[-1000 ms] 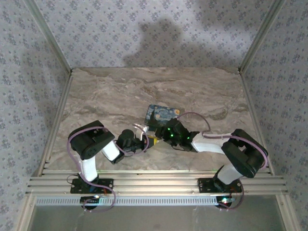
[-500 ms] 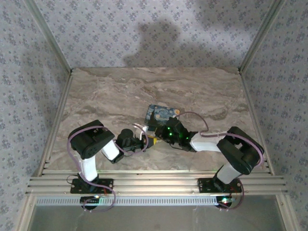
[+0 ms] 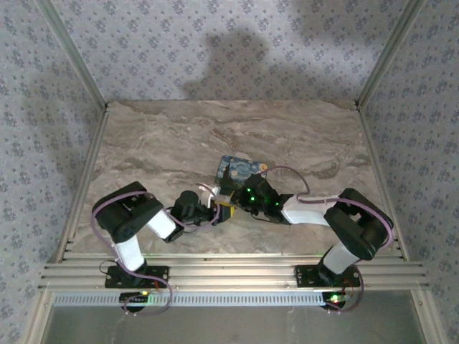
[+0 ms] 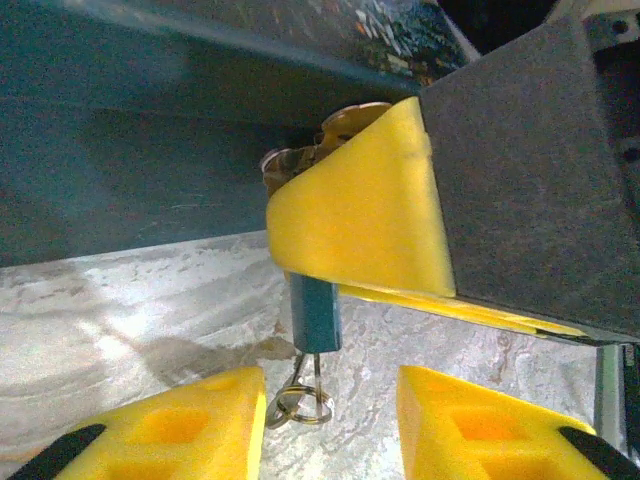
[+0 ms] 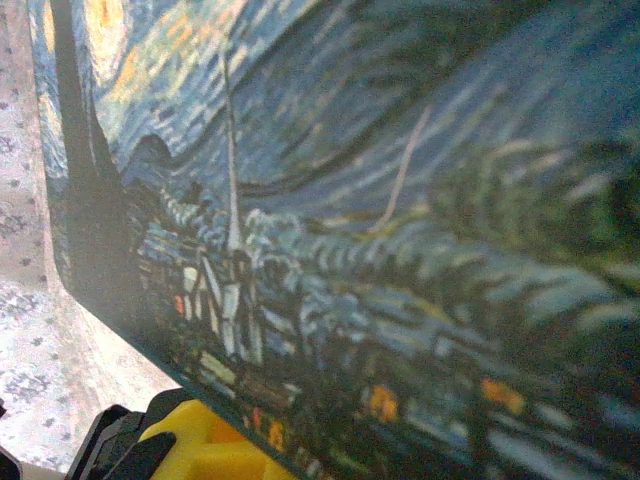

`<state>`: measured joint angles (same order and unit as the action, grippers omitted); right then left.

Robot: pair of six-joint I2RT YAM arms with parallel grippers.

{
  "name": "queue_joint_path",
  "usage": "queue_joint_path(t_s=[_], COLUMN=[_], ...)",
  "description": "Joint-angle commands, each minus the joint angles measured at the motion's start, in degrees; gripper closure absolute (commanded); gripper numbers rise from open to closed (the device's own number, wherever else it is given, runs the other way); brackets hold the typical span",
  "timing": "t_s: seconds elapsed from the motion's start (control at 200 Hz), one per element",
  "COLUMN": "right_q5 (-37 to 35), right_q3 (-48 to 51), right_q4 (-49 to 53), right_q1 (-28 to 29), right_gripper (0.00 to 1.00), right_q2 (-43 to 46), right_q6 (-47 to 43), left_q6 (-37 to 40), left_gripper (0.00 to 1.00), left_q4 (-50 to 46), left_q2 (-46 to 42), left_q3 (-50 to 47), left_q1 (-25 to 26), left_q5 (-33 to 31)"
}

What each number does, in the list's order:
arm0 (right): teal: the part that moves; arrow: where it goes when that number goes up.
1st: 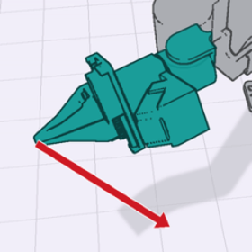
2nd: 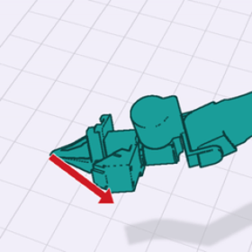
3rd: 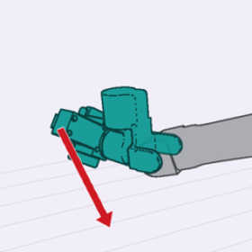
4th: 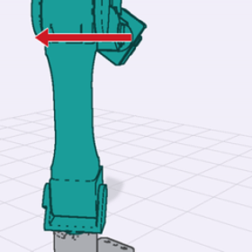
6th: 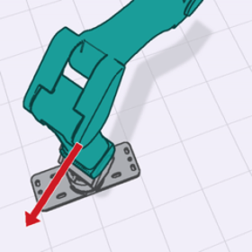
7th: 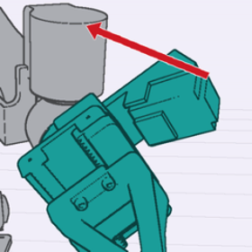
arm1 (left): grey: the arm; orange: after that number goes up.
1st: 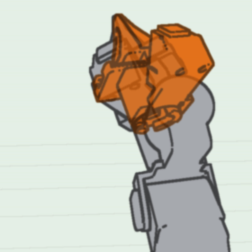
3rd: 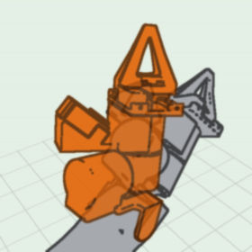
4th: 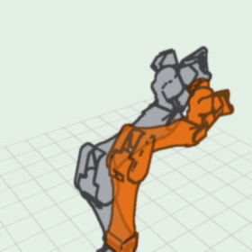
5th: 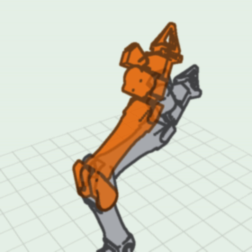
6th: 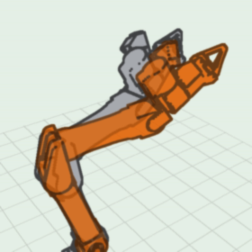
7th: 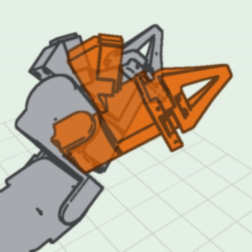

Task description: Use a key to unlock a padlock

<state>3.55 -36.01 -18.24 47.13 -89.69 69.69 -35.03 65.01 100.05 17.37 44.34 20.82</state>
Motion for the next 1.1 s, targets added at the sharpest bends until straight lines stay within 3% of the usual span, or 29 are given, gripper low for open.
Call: queue_joint_path(t_s=[0.0, 0.34, 0.52, 1.094], right_q5=[-0.54, -0.80, -1.09, -1.32], right_q3=[-1.33, -3.77, -3.70, -4.01], right_q4=[3.90, 9.71, 11.18, 11.06], right_q1=[0.08, 0.14, 0.18, 0.64], right_gripper=[1.00, 1.00, 1.00, 1.00], right_q2=[0.62, 2.25, 3.30, 3.01], right_q6=[5.03, 6.94, 6.82, 7.22], left_q6=[-3.20, -12.91, -12.23, -11.21], left_gripper=[0.59, 0.64, 0.73, 0.74], left_q4=[-2.76, 14.09, 14.77, 15.62], left_q2=[-2.31, 5.38, 6.34, 8.58], left_q3=[-1.38, -2.51, -2.16, -0.14], left_q1=[-0.60, -1.12, -1.19, -1.20], left_q5=[-0.46, 2.90, 3.18, 4.05])
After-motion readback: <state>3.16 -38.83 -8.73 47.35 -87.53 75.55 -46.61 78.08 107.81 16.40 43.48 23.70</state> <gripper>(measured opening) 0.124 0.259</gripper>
